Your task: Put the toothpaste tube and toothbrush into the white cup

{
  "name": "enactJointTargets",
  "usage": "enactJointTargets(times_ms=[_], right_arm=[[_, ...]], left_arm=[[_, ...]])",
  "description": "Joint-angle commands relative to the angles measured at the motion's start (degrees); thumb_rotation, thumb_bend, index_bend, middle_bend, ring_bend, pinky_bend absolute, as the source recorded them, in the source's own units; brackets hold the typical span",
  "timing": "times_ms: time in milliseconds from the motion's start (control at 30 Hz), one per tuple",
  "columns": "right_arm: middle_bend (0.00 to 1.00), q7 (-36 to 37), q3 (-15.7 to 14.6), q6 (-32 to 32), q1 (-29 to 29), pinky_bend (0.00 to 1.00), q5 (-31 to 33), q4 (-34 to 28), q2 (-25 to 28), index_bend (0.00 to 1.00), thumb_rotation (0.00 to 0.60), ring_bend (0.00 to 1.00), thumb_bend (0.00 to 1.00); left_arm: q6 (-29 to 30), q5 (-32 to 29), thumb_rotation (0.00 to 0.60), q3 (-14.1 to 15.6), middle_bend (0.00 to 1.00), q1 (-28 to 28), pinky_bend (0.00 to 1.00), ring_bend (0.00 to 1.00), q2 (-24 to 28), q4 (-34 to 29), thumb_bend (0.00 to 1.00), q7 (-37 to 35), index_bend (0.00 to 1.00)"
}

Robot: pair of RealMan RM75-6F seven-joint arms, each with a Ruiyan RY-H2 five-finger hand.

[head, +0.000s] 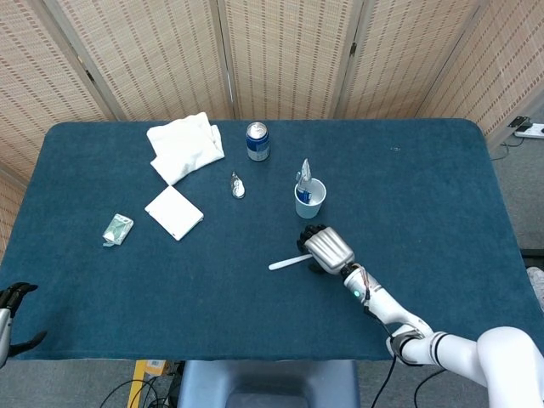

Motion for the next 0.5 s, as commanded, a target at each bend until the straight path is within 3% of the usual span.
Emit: enactJointTargets(times_ms=[33, 233, 500], right_arm=[[0.35, -0.15, 0.20, -1.08, 0.87, 0.32, 0.12, -0.32, -0.44, 0.48, 0.600, 0.22, 0.26], [0.33, -2.05, 0.48, -3.68, 2.94, 0.27, 0.19, -2.58, -0.26, 0.48, 0.600, 0.17, 0.61], [0.32, -5.82, 1.22, -5.64, 4.75, 0.24, 1.65, -2.39, -2.12, 0.46, 0.600, 0.14, 0.66]], left_arm=[[-0.18, -0.05, 0.600, 0.06, 0.25, -0.01, 0.28, 0.27, -0.09, 0.12, 0.19, -0.01, 0.26], [-0.35, -0.17, 0.600, -0.05, 0.25, -0.06, 0.28, 0.27, -0.26, 0.47, 0.19, -0.16, 0.26], [-0.46, -0.48, 0.600, 0.14, 0.25, 0.28, 0.28, 0.27, -0.46, 1.18, 0.19, -0.73, 0.26]])
